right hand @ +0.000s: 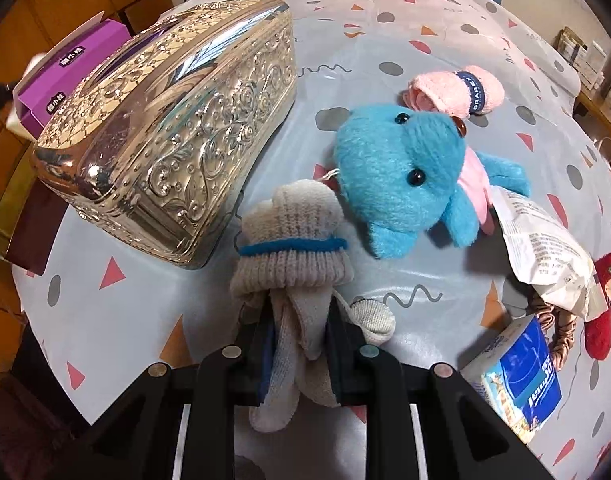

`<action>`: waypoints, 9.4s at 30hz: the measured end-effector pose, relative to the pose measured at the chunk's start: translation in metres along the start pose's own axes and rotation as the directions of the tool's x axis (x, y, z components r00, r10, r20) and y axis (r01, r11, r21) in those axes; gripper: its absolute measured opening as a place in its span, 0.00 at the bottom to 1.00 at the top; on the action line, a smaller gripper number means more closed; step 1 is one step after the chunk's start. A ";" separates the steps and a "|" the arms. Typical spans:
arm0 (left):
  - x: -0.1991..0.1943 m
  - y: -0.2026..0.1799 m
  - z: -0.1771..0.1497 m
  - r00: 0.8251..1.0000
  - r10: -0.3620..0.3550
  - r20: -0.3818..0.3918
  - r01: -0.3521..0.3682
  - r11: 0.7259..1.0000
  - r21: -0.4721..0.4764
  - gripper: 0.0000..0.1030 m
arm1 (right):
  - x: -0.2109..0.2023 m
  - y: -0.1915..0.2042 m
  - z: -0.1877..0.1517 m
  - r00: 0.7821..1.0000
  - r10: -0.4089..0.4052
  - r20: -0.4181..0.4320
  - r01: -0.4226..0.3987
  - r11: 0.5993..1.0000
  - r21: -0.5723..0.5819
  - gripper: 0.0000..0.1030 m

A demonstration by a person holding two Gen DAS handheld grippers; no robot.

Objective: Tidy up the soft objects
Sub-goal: 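Carry the white cloth into the gold tray and open the left tool while the right tool holds the sock, then carry the white sock into the gold tray and open the right tool, then move the left tool to the pink towel roll and grasp it, then carry the pink towel roll into the gold tray and open the left tool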

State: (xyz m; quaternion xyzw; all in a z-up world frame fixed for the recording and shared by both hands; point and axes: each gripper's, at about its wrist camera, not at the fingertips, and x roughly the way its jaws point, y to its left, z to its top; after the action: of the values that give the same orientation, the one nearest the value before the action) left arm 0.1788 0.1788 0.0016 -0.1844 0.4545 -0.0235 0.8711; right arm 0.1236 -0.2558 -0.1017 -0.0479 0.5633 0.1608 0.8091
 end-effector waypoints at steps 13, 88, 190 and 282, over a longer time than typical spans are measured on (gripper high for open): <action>0.013 0.013 -0.044 0.998 0.055 -0.018 -0.056 0.998 -0.011 0.54 | 0.005 -0.003 0.003 1.000 -0.006 0.006 0.006 0.998 0.058 0.21; -0.093 0.061 -0.125 0.923 0.297 0.243 -0.307 0.952 0.004 1.00 | 0.035 0.304 0.093 0.950 0.311 0.011 -0.300 0.924 -0.239 0.46; 0.203 -0.459 -0.074 0.976 0.032 -0.218 0.106 0.797 0.595 0.37 | -0.148 -0.154 -0.086 0.787 -0.269 0.555 -0.315 0.598 0.737 0.83; -0.056 -0.057 -0.064 0.968 0.086 0.234 -0.125 0.980 0.156 0.39 | -0.044 -0.188 -0.006 0.957 -0.168 0.234 -0.082 0.620 0.780 0.44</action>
State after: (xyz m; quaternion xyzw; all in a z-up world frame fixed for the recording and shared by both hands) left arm 0.1023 0.1178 0.0318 -0.0865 0.3580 0.0056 0.9297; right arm 0.1629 -0.4436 -0.0828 0.3189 0.4530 -0.1149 0.8246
